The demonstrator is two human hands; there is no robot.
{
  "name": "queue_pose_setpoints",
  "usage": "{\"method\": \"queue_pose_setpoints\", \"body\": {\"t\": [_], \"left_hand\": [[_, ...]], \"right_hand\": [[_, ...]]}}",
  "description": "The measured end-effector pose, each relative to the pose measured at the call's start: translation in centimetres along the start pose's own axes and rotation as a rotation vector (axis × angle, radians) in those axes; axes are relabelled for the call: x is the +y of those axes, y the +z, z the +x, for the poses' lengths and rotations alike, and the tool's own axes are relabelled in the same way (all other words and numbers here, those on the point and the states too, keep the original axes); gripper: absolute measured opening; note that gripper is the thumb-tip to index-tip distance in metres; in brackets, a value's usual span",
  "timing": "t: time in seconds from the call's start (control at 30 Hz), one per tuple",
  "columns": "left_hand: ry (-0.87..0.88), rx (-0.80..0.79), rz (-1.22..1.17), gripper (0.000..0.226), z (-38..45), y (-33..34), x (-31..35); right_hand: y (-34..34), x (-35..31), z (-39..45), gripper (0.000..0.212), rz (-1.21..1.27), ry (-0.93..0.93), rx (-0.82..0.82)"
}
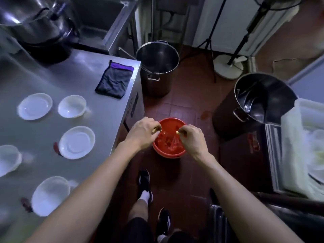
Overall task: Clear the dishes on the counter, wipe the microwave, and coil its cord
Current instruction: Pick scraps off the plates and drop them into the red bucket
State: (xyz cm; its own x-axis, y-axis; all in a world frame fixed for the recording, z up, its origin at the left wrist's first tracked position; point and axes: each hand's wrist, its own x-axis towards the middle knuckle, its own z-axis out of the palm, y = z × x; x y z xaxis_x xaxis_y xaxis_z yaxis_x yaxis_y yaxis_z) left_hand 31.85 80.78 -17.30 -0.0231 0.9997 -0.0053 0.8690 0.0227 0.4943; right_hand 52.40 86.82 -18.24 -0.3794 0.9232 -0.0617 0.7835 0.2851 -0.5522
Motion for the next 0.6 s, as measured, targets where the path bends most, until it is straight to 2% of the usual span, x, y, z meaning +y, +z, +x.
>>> {"method": "queue_pose_setpoints", "body": {"t": [0.3, 0.6], "left_hand": [[0.000, -0.165, -0.088, 0.020, 8.4, 8.6, -5.3], [-0.050, -0.266, -0.076, 0.022, 13.1, 18.5, -8.6]], "right_hand": [[6.2, 5.8, 6.1, 0.016, 0.010, 0.221, -0.062], [13.5, 14.3, 9.0, 0.015, 0.056, 0.281, -0.141]]}}
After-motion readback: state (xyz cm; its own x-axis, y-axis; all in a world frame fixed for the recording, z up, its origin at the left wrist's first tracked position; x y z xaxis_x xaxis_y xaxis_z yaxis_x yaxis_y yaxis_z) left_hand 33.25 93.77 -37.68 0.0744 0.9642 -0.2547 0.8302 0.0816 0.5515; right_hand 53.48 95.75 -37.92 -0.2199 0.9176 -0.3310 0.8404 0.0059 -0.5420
